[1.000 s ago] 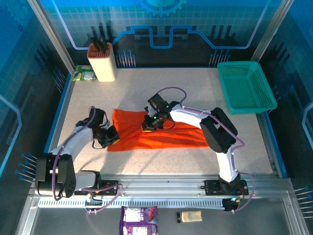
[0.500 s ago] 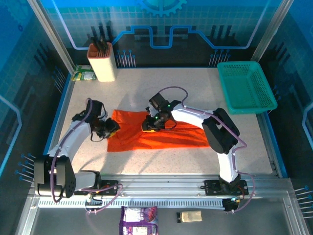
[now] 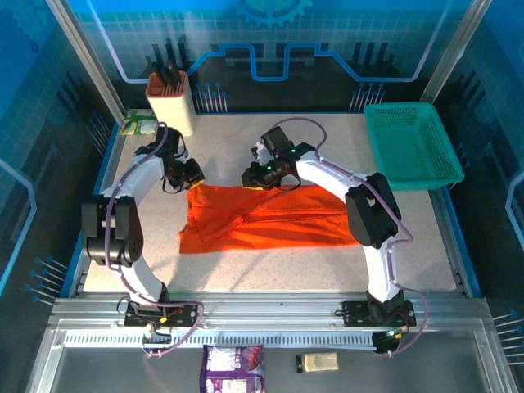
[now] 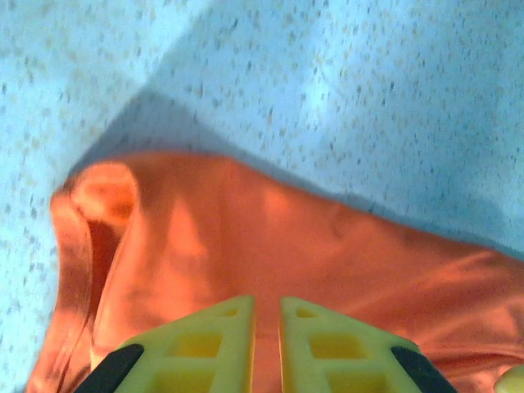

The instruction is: Fold the inside-out t-shirt

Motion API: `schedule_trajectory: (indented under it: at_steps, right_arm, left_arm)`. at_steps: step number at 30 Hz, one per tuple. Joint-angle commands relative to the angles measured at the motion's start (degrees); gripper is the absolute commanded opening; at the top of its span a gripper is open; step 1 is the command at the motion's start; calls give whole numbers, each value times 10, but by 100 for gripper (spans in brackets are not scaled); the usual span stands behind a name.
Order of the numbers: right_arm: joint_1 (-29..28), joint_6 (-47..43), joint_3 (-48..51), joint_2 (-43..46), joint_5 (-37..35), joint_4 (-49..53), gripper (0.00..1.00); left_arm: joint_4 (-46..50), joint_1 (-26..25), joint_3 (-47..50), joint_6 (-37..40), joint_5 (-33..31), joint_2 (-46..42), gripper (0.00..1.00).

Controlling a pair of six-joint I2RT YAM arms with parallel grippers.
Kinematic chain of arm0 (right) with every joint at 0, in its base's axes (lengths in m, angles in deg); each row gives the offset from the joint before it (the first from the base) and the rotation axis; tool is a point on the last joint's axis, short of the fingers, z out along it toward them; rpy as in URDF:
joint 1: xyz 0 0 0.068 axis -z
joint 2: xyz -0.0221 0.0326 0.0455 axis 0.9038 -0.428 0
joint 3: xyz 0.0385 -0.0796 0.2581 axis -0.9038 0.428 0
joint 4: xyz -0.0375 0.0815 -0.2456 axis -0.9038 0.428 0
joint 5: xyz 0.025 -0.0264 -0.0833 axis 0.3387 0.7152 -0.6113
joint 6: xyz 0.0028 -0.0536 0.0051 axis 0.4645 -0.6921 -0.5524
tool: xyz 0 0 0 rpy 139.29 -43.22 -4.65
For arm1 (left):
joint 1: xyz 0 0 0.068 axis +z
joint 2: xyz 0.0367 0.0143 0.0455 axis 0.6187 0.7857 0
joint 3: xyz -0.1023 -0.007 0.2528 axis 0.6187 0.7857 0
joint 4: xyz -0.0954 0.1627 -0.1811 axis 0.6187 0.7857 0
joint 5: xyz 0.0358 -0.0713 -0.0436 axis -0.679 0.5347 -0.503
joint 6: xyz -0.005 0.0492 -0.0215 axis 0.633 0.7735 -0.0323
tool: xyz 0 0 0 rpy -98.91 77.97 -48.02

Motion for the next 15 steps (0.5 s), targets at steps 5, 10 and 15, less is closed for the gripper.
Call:
schedule_trajectory:
  at_steps: [5,10,15]
  right_arm:
    - [37,-17,-32,-57,21,18,32]
    - [54,-16,-27,-78,24,10,32]
    - [70,-16,-8,-88,20,3,32]
  left_arm:
    - [27,6,-98,43,-53,93,13]
    - [34,14,-131,53,-74,139,12]
    - [29,19,-139,56,-78,178,10]
